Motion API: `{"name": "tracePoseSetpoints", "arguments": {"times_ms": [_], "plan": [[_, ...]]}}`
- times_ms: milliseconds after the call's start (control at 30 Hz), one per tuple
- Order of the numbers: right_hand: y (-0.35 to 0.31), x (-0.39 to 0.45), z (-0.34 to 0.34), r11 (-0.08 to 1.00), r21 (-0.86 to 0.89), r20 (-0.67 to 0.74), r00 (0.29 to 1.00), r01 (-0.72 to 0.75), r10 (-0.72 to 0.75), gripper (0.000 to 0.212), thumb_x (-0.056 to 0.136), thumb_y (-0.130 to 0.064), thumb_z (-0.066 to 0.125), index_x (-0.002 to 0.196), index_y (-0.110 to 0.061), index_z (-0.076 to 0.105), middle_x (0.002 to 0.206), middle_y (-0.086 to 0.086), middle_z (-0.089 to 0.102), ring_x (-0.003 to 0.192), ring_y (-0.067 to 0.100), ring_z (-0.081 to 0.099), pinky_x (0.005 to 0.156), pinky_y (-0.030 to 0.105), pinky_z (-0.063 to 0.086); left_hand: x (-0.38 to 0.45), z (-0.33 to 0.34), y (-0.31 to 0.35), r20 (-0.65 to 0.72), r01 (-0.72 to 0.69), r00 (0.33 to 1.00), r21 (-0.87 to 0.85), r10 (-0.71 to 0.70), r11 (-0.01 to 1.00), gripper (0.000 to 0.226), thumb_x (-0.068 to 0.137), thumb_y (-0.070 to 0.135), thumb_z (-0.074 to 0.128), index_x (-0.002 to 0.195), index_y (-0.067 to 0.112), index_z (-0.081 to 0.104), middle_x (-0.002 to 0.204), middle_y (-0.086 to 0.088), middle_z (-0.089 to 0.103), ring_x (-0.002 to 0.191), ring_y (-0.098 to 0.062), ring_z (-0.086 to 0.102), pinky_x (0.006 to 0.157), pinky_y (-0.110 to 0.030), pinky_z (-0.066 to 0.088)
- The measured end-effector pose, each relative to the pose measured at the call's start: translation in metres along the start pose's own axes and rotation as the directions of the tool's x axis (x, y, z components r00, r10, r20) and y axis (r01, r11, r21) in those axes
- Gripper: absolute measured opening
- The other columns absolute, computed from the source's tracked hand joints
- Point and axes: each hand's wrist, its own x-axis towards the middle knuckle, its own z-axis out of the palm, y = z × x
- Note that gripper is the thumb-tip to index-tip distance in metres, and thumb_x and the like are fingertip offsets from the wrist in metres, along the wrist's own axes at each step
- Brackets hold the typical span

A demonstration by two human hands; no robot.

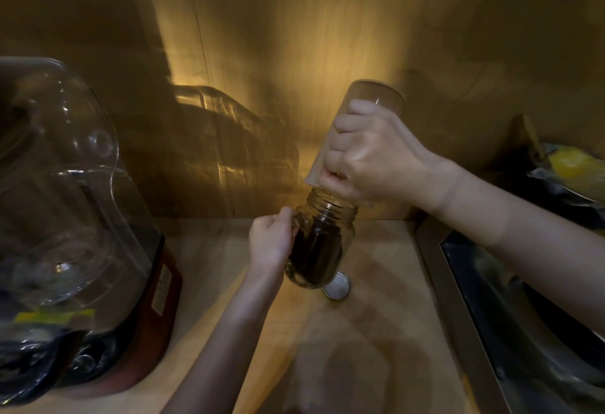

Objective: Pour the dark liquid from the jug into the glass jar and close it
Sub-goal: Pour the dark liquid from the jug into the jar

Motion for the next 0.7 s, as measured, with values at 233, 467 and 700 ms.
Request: {"name": "tracePoseSetpoints", "arguments": {"times_ms": [233,467,700], "plan": [[-0.003,0.0,-0.006,0.999,0.014,-0.052,0.998,-0.033,0.033,0.041,0.081,-0.008,0.052,0.041,-0.009,0.053,0.038,0.004,0.049,0.042,0.021,0.042,0.05,0.031,0.034,0.002,0.0,-0.001,0.008,-0.016,1.0,-0.019,0.016,1.0,0.044,0.084,0.024,0.049,0.04,0.02,0.043,0.034,0.008,0.036,0.048,-0.015,0.036,0.058,-0.031,0.032],[0.003,-0.015,0.002,0.85,0.289,0.003,0.888,-0.441,0.46,0.038,0.071,-0.01,0.055,0.035,-0.006,0.045,0.031,0.011,0.041,0.034,0.02,0.037,0.046,0.019,0.031,0.006,-0.003,-0.01,-0.027,-0.005,1.0,-0.015,0.004,1.0,0.048,0.082,0.023,0.053,0.035,0.017,0.047,0.032,0.007,0.038,0.047,-0.018,0.037,0.056,-0.031,0.03],[-0.001,-0.07,0.037,0.247,0.595,0.291,0.492,-0.765,0.821,0.048,0.074,-0.022,0.058,0.042,0.011,0.044,0.039,0.026,0.044,0.038,0.034,0.042,0.042,0.043,0.037,0.001,-0.014,-0.031,0.045,-0.018,0.999,-0.042,0.02,0.999,0.044,0.084,0.025,0.053,0.041,0.018,0.058,0.035,0.007,0.046,0.04,-0.008,0.043,0.049,-0.026,0.032]]}}
